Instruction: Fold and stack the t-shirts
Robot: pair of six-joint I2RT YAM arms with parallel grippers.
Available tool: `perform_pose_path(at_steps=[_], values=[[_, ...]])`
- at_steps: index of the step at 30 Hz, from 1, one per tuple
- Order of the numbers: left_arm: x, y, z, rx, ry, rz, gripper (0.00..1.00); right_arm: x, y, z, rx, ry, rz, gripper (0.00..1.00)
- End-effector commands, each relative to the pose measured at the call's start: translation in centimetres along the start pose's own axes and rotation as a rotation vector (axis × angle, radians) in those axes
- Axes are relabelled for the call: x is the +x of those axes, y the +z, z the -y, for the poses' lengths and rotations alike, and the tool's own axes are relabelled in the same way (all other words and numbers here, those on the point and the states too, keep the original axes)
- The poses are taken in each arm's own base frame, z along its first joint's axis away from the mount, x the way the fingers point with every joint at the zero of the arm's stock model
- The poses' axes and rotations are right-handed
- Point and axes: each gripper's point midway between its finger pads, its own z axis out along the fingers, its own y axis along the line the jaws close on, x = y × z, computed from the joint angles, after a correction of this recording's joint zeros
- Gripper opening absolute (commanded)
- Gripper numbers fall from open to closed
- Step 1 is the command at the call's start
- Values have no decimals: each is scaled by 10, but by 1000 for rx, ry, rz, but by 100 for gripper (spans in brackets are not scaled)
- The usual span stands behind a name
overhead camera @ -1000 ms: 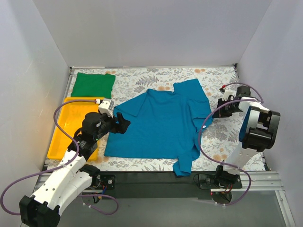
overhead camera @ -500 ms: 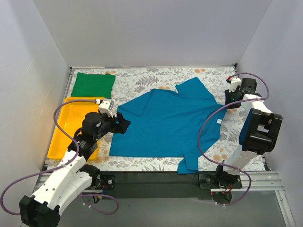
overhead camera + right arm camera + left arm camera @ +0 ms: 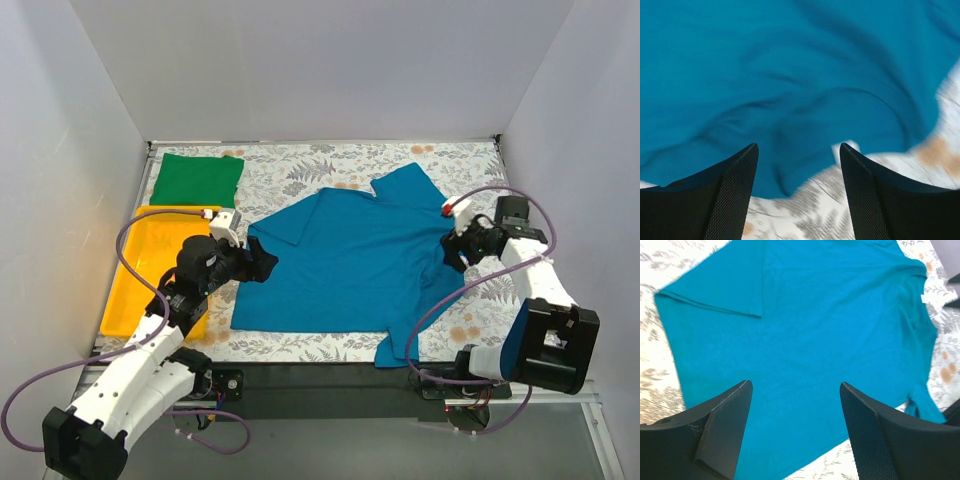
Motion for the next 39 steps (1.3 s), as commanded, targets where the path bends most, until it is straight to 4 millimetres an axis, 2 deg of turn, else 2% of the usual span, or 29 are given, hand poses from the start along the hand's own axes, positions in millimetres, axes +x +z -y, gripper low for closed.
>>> perform_pose_path(at_steps=[1, 3, 4, 6, 7, 8, 9, 10, 11, 12, 13, 14, 15, 17, 20, 21, 22, 25, 27, 28, 34, 39], values=[[8, 9, 7, 19, -125, -38, 69, -5, 4, -107, -386, -217, 68, 72], [13, 16, 4, -4, -198, -58, 67, -10, 2, -135, -442, -280, 94, 72], [18, 26, -1, -24, -220, -82, 66, -18, 4, -149, -476, -321, 112, 72], [18, 39, -5, -53, -254, -111, 61, -31, 2, -159, -498, -272, 129, 72], [34, 53, -13, -90, -259, -188, 61, -36, 3, -162, -506, -256, 136, 71], [19, 63, -12, -88, -230, -181, 61, -44, 3, -160, -503, -206, 143, 71], [20, 70, -15, -105, -213, -205, 60, -46, 5, -159, -501, -184, 142, 71], [24, 78, -27, -168, -195, -242, 59, -47, 7, -158, -496, -158, 139, 70], [41, 91, -39, -216, -181, -315, 57, -49, 10, -158, -491, -123, 145, 70], [31, 101, -40, -220, -126, -322, 55, -45, 11, -161, -502, -108, 141, 70], [37, 105, -50, -267, -104, -356, 54, -44, 12, -162, -505, -98, 146, 70], [52, 114, -57, -290, -83, -413, 53, -45, 10, -164, -513, -96, 161, 70], [44, 122, -54, -282, -44, -408, 50, -43, 9, -166, -521, -93, 165, 70], [44, 130, -60, -317, -7, -420, 49, -47, 6, -159, -498, -90, 190, 71], [42, 150, -53, -317, 63, -426, 49, -47, 2, -155, -504, -52, 219, 72], [50, 157, -55, -320, 77, -452, 49, -45, 2, -155, -508, -43, 219, 72], [41, 164, -53, -314, 97, -440, 49, -43, 2, -151, -500, -29, 219, 71], [42, 180, -52, -327, 133, -461, 49, -43, 2, -145, -486, -10, 221, 72], [46, 186, -54, -338, 157, -477, 48, -44, 2, -145, -489, -5, 224, 71], [54, 189, -58, -354, 168, -504, 48, -44, 2, -144, -485, -3, 228, 72], [56, 193, -68, -428, 232, -515, 43, -45, 1, -143, -485, 5, 231, 72], [58, 191, -68, -449, 261, -515, 40, -45, 1, -143, -490, 10, 232, 72]])
